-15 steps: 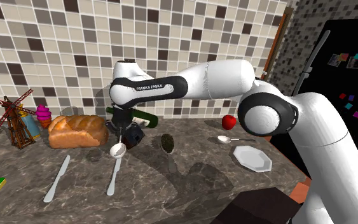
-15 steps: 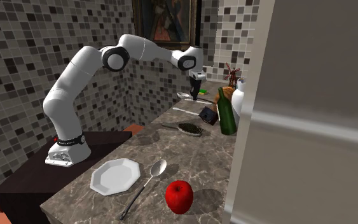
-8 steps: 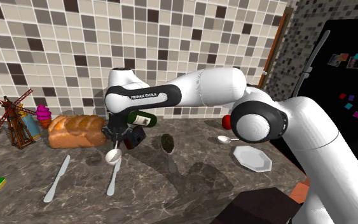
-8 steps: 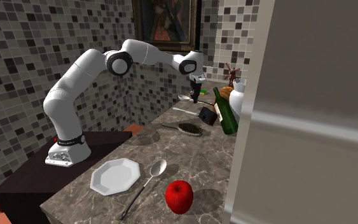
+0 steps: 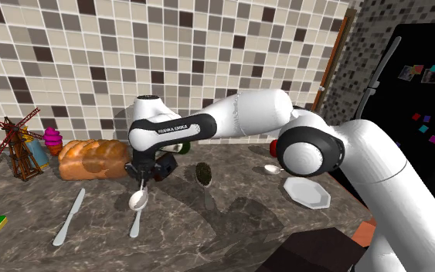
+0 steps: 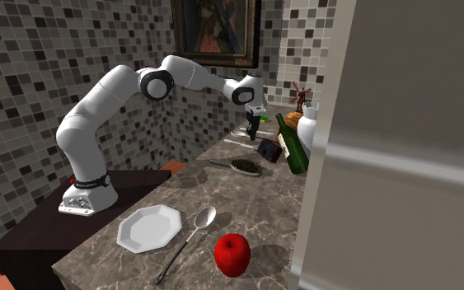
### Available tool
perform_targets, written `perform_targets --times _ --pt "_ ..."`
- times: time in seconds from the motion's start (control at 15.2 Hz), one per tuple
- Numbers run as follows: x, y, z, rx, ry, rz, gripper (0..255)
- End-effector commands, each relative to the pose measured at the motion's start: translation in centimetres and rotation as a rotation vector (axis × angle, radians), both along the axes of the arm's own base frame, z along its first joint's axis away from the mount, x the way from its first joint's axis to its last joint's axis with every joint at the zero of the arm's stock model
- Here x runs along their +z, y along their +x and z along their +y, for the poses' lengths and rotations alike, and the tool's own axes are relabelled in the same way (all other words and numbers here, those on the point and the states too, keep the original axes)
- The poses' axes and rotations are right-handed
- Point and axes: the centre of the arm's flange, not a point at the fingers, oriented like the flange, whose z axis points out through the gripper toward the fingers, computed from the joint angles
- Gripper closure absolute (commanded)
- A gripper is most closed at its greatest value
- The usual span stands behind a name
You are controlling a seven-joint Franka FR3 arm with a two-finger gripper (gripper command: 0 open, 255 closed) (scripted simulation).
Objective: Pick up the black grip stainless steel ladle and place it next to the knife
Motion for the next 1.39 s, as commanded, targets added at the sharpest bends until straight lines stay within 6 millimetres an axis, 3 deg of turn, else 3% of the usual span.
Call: perform_targets --times 0.0,0.26,0.73,0.79,1.12,1.32 --pt "-1.1 0.0 0.0 -0.001 -0.001 0.001 255" --pt "-3.2 0.0 0.0 -0.001 -0.001 0.001 255" --pt "-3.2 0.0 0.0 -0.001 -0.001 0.001 255" --pt "-3.2 0.0 0.0 -0.001 -0.001 0.001 0" --pt "-3.2 0.0 0.0 -0.001 -0.001 0.001 0" --pt "0.7 -0.1 -0.5 -0.001 -0.001 0.001 0"
